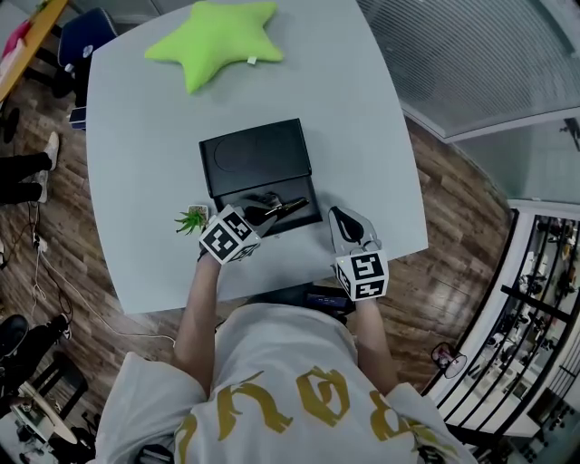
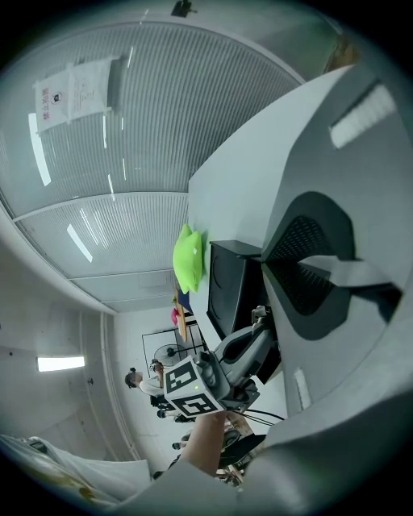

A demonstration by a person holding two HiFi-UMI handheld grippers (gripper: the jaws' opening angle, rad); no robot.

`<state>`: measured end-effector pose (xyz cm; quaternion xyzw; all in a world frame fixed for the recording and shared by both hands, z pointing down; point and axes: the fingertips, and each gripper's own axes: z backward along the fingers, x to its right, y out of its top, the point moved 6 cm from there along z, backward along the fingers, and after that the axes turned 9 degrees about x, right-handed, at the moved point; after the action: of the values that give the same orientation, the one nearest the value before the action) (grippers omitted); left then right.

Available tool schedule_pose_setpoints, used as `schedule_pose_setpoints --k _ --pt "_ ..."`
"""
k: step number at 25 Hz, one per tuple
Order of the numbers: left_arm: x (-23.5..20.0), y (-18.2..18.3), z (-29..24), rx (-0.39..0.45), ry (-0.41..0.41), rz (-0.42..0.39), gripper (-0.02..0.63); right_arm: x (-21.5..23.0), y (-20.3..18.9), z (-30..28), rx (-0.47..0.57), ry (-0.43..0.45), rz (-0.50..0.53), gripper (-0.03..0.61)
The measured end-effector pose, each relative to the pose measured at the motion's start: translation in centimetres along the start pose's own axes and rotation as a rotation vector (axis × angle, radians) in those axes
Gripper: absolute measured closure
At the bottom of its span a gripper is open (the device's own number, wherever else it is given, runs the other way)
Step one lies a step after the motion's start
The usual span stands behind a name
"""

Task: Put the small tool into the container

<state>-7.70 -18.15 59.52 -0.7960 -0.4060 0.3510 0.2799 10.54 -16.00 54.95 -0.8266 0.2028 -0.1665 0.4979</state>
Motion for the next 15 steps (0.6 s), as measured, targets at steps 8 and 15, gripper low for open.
schedule_pose_setpoints --k 8,15 --pt "-0.6 -0.2 -0.6 -0.024 -0.011 0.012 0.607 -0.1 -0.2 -0.6 -0.010 0.006 -0.004 0.555" --pt "-1.3 -0.2 -1.1 -0.031 -0.019 0.052 0.597 -0.1 -0.6 -1.1 -0.017 0.012 -0.005 0.555"
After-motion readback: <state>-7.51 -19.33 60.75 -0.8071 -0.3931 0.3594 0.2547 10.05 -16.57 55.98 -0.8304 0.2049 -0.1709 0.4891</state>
